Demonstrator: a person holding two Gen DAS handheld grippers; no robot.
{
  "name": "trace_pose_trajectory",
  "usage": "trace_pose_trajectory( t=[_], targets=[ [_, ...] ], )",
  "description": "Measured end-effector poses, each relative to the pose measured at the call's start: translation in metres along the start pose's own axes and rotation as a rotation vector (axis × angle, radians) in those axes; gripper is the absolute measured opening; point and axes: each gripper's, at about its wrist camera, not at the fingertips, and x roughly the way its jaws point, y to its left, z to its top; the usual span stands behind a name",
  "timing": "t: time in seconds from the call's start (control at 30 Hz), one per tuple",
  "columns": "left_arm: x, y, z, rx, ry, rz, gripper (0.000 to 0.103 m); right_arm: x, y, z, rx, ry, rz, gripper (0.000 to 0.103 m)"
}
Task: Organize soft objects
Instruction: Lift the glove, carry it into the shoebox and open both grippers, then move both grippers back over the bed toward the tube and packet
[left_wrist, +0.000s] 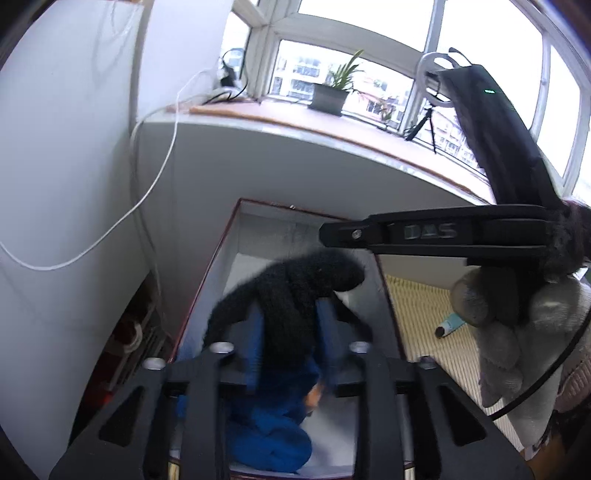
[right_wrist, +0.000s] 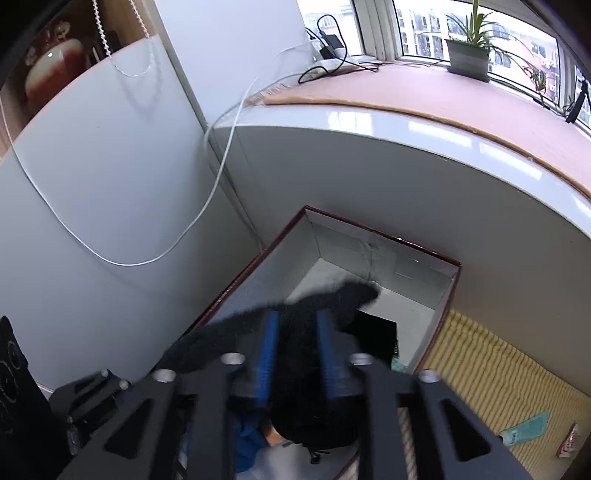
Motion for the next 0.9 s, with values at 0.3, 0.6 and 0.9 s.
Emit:
trace_pose_trajectory(
  t=[0.3,0.6,0.9],
  targets=[
    [-0.014,0.014,-0.004,-0.047,-0.009,0.004,0.053,-0.033,-0.014,-0.018,0.004,-0.033,-0.009,0.057],
    [-0.046,0.001,-0.021,-0.013,-0.017,-0.036,0.053,-0.09,-0.052,-0.077,0.056,-0.056,-0.006,0.058],
    [-0.068,-0.037,-0.041,0.04,-0.024,-0.091,0.053,-0.157,-0.11,-0.163,0.117,-0.102,-0.089,0.061]
  ],
)
